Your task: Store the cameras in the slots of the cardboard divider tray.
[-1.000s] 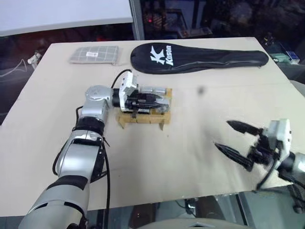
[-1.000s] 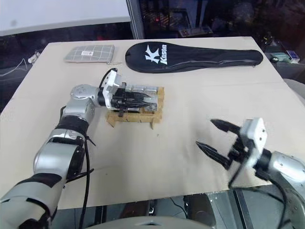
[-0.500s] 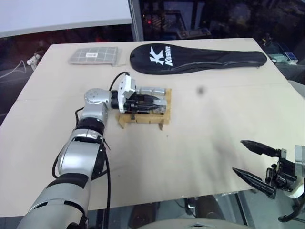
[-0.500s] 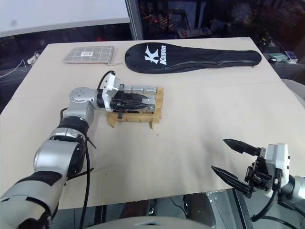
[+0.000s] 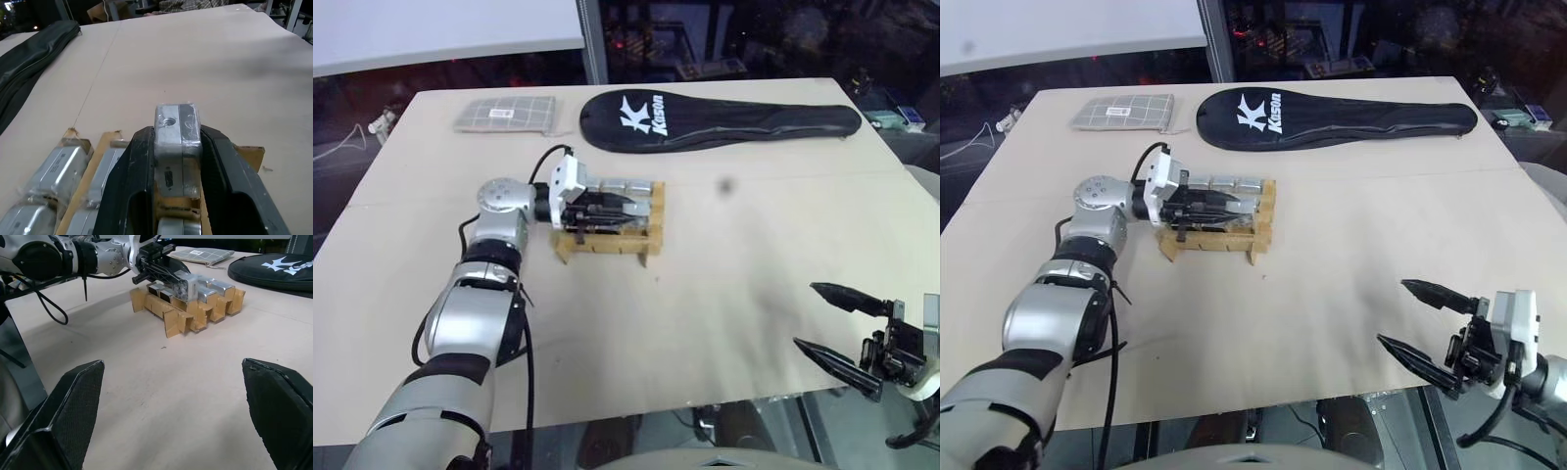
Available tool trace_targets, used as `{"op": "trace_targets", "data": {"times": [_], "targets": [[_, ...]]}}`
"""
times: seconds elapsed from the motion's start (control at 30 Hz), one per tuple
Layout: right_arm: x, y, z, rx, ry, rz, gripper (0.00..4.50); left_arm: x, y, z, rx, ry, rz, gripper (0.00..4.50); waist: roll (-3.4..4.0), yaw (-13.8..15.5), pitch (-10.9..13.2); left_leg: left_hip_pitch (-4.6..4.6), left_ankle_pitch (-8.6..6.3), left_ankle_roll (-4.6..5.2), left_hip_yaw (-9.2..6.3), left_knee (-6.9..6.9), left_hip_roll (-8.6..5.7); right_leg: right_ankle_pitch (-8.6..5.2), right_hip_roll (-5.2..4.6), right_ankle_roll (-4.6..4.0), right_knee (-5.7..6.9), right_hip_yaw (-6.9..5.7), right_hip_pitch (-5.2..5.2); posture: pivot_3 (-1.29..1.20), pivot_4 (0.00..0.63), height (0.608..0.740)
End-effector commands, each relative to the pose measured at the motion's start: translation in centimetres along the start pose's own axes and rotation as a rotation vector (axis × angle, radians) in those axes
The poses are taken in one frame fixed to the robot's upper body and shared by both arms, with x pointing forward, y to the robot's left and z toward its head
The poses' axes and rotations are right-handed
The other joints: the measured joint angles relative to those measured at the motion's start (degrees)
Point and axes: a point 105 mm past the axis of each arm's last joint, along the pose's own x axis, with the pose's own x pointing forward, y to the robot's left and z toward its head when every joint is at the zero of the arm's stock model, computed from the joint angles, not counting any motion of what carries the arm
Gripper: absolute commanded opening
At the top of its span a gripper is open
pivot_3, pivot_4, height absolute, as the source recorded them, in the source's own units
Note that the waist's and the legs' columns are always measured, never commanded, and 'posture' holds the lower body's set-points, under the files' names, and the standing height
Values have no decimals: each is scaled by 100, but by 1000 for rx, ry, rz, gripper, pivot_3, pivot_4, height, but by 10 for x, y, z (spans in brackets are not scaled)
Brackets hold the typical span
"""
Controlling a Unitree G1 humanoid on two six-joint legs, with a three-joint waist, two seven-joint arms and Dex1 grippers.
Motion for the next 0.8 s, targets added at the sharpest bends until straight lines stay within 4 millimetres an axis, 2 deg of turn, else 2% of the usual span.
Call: {"op": "trace_targets", "data": {"times": [0.03, 0.43, 0.6, 0.63, 0.7, 0.8], "targets": [[0, -1, 7, -34, -16, 4, 4463, -5, 3, 4, 35, 23, 2, 717, 0, 4, 0, -1, 0, 0, -1, 0, 0, 0, 0, 0, 0, -1, 0, 0, 150, 740], [3, -3, 9, -44, -33, -7, 4463, 0, 8, 10, 54, -24, 26, 717, 0, -3, 0, -1, 0, 0, 0, 0, 0, 0, 0, 0, 0, -1, -1, 0, 150, 740], [4, -3, 9, -41, -35, -8, 4463, 0, 3, 0, 84, 62, -3, 717, 0, 2, 0, -1, 0, 0, 0, 0, 0, 0, 0, 0, -1, -1, 0, 0, 150, 740], [4, -3, 9, -41, -34, -9, 4500, 1, 5, 2, 88, 52, 11, 1517, 0, 0, 0, -1, 0, 0, 0, 0, 0, 0, 0, 0, 0, -1, 0, 0, 150, 740], [4, -3, 9, -38, -35, -10, 4500, 2, 10, 7, 100, 30, 37, 2017, 0, -3, 0, -1, 0, 0, 0, 0, 0, 0, 0, 0, -1, -1, -1, 0, 150, 740], [5, -2, 8, -37, -32, -11, 4500, -1, 12, 8, 121, 60, 40, 3421, 0, 4, 0, -1, 0, 0, -1, 0, 0, 1, 0, 0, 0, -2, 0, 0, 150, 740]]}}
